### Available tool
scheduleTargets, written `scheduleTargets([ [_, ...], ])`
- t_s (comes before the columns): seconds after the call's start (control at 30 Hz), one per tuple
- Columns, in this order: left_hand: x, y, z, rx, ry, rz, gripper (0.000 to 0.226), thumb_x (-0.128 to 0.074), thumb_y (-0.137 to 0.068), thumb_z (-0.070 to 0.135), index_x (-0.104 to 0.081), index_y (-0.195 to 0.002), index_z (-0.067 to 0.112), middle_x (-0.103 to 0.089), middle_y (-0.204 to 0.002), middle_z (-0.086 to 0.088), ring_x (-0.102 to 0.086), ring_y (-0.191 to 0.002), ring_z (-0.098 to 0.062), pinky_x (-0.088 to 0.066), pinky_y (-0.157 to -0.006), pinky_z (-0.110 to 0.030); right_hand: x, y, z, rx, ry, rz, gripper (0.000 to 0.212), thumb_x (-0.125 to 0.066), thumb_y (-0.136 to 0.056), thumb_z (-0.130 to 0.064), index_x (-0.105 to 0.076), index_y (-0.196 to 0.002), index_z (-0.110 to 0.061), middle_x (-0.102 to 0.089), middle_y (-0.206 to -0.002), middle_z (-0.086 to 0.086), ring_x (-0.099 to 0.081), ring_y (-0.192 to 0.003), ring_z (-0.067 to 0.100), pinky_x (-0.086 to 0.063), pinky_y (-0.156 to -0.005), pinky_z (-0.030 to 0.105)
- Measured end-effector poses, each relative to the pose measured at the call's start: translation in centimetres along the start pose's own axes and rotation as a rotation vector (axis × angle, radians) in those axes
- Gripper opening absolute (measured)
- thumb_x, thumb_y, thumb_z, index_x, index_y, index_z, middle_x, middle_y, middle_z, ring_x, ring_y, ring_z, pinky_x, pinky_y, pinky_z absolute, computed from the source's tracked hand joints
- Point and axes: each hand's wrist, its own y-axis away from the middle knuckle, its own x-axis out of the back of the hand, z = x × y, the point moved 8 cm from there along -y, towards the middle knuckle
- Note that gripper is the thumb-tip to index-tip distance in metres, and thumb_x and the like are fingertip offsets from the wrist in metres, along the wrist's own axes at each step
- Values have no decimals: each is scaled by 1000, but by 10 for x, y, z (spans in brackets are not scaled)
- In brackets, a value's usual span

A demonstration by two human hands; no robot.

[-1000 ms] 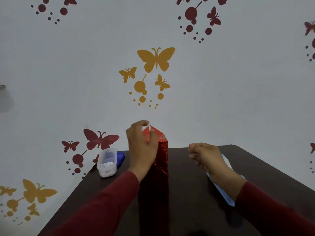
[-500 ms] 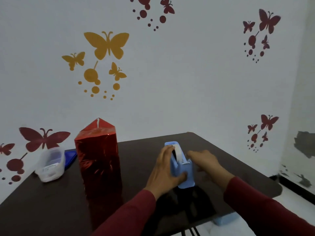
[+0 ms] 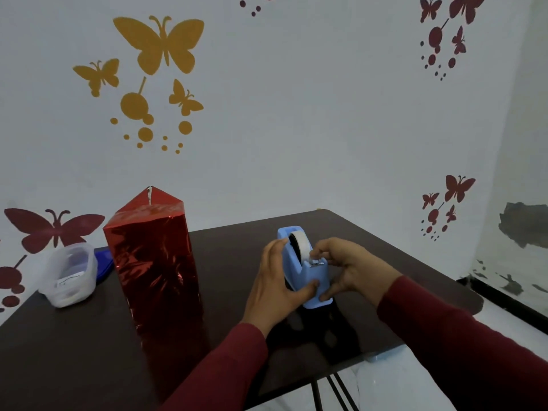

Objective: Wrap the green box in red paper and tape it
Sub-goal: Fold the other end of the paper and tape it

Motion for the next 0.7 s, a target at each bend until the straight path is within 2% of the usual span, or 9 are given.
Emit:
scheduleTargets([
  [0.1,0,0,1,10,17,-6,92,-82,-77,61,-29,-149,38,-27,-139,35,-37,-129,10,-36,-95,-6,-1,-1,-3,47,-129,-2,18,-68,-83,-14,-69,-100,-8,-61,-123,3,-44,-127,43,-43,-76,87],
  [0.13,0,0,1,16,20,-6,92,-82,-77,62,-29,-149,38,-27,-136,38,-37,-128,10,-36,-94,-4,0,-1,-3,66,-165,14,25,-68,-83,-13,-69,-107,-7,-62,-119,2,-43,-124,43,-41,-77,89],
  [0.2,0,1,-1,23,18,-1,94,-82,-76,62,-29,-150,36,-28,-141,31,-38,-132,5,-39,-99,-11,3,3,1,104,-220,70,51,-71,-77,-12,-62,-127,-2,-62,-118,4,-50,-109,45,-44,-69,86],
  [0.27,1,1,-2,25,1,3,98,-82,-76,62,-28,-152,33,-29,-149,22,-39,-135,1,-44,-103,-20,7,8,9,153,-268,113,67,-74,-71,-12,-56,-134,3,-64,-120,12,-58,-99,42,-50,-56,76],
  [0.37,1,2,-1,24,-12,2,97,-82,-77,62,-28,-152,33,-29,-149,21,-39,-133,2,-43,-101,-20,11,10,21,204,-302,147,44,-72,-76,-7,-65,-116,10,-69,-117,23,-67,-94,44,-56,-58,66],
  [0.43,1,2,0,29,-12,-1,96,-82,-77,62,-28,-151,34,-30,-146,23,-40,-131,3,-44,-99,-19,12,11,27,224,-316,164,36,-72,-76,-6,-67,-106,12,-70,-114,28,-70,-96,47,-59,-58,58],
  [0.6,2,3,0,47,-9,5,94,-81,-76,64,-30,-148,34,-31,-143,23,-43,-129,1,-45,-96,-19,12,15,38,219,-315,192,33,-72,-78,-4,-67,-108,8,-69,-111,25,-71,-98,41,-62,-60,47],
  [0.7,2,3,0,65,9,4,91,-81,-76,64,-31,-146,35,-33,-141,24,-44,-127,1,-47,-95,-20,13,17,40,204,-275,175,28,-72,-80,-3,-70,-106,5,-70,-109,23,-71,-96,36,-64,-68,51],
])
